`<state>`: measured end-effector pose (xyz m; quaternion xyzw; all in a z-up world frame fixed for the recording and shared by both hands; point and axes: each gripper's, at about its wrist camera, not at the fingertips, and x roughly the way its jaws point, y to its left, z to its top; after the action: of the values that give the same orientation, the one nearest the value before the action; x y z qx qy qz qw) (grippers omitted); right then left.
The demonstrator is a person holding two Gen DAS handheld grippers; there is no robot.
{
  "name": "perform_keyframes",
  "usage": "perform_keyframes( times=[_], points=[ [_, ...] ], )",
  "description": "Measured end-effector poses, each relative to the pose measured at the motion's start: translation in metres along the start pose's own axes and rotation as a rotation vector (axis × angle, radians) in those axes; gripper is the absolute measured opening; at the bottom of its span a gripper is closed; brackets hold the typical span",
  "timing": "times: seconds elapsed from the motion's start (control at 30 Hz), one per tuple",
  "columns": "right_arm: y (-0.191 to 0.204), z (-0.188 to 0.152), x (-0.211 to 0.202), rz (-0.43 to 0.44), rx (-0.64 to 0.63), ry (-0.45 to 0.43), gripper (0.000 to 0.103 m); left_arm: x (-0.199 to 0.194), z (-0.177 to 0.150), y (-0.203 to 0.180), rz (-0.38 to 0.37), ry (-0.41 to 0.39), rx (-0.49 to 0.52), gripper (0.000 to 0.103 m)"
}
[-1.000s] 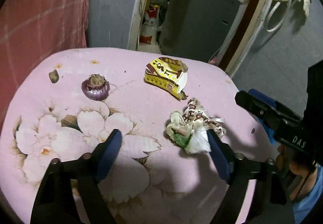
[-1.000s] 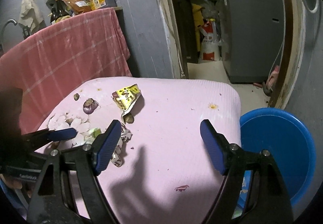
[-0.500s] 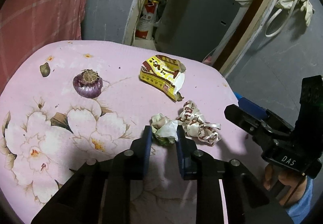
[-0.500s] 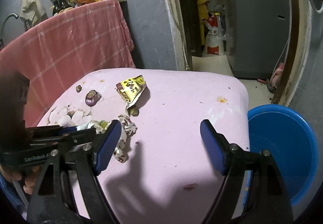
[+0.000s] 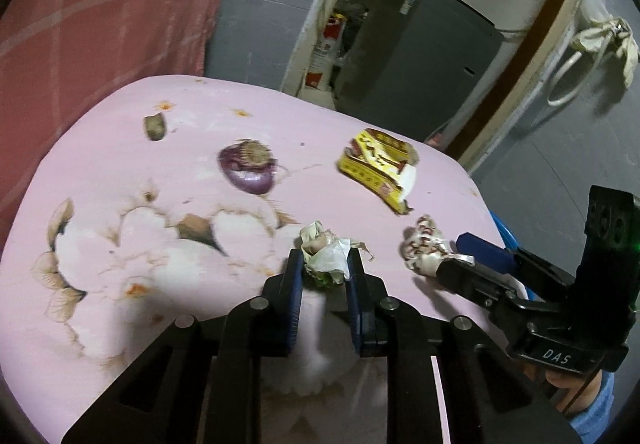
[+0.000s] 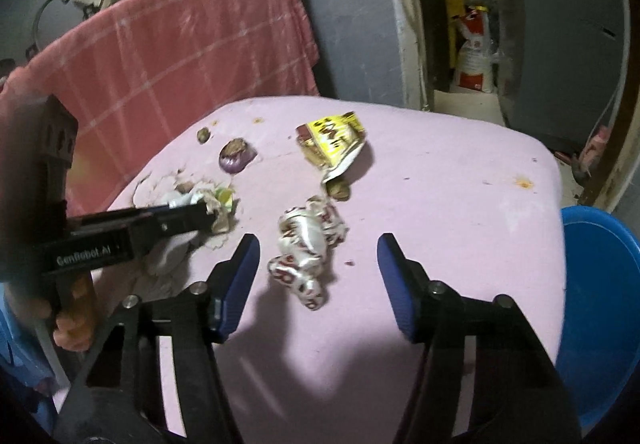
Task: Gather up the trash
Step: 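Grasp the white crumpled wrapper with the left gripper while the right grasps the red-and-white wrapper, then carry both wrappers in the grippers over the blue bucket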
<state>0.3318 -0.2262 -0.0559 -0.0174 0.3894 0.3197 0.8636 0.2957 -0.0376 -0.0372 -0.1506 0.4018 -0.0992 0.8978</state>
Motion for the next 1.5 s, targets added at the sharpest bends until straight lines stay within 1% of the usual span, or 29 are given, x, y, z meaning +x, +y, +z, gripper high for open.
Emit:
perform_keyframes(
  times=[0.1,0.17,0.2,0.27,0.3,0.33,0.37,0.5,0.57,0.63,0.7,0.8,0.9,1.13,1.27,1.5],
  points=[
    [0.004,0.002,0.009,-0.013,-0.006,0.032,0.053,-0.004,-0.002,0.002,0.003,-0.008,-0.009,0.017],
    [0.005,0.002,0.013,-0.027,-0.013,0.051,0.047,-0.005,-0.004,0.001,0.005,-0.013,-0.007,0.017],
    [0.006,0.003,0.015,-0.034,-0.017,0.057,0.045,-0.006,-0.005,-0.001,0.008,-0.016,-0.002,0.017],
    [0.008,0.002,0.016,-0.04,-0.022,0.061,0.036,-0.006,-0.005,-0.004,0.011,-0.02,0.013,0.017],
    [0.007,0.002,0.016,-0.037,-0.02,0.061,0.035,-0.007,-0.006,-0.007,0.014,-0.023,0.023,0.017],
    [0.006,0.001,0.014,-0.033,-0.015,0.056,0.029,-0.005,-0.006,-0.008,0.015,-0.023,0.029,0.017],
    [0.004,0.001,0.013,-0.029,-0.011,0.053,0.026,-0.004,-0.005,-0.01,0.014,-0.02,0.035,0.017],
    [0.004,0.0,0.007,-0.023,-0.001,0.02,0.025,-0.004,-0.004,-0.018,0.006,-0.021,0.059,0.017],
    [0.004,0.0,-0.002,-0.028,-0.006,-0.028,0.025,-0.003,-0.001,-0.022,0.004,-0.032,0.072,0.017],
    [0.004,0.001,-0.014,-0.054,-0.016,-0.088,0.025,-0.005,0.002,-0.028,-0.003,-0.056,0.087,0.017],
    [0.002,0.002,-0.033,-0.099,-0.028,-0.187,0.025,-0.009,0.005,-0.036,-0.013,-0.091,0.103,0.017],
    [-0.003,0.004,-0.06,-0.143,-0.013,-0.32,0.025,-0.012,0.01,-0.049,-0.036,-0.133,0.127,0.017],
    [-0.007,0.003,-0.084,-0.212,-0.013,-0.426,0.025,-0.014,0.013,-0.063,-0.063,-0.169,0.153,0.017],
    [-0.022,-0.007,-0.134,-0.335,0.001,-0.621,0.025,-0.022,0.024,-0.11,-0.115,-0.314,0.251,0.017],
    [-0.035,-0.01,-0.155,-0.405,0.029,-0.675,0.025,-0.022,0.031,-0.138,-0.162,-0.372,0.307,0.017],
    [-0.07,-0.025,-0.183,-0.509,0.102,-0.706,0.025,-0.005,0.035,-0.187,-0.229,-0.402,0.421,0.017]
  ],
)
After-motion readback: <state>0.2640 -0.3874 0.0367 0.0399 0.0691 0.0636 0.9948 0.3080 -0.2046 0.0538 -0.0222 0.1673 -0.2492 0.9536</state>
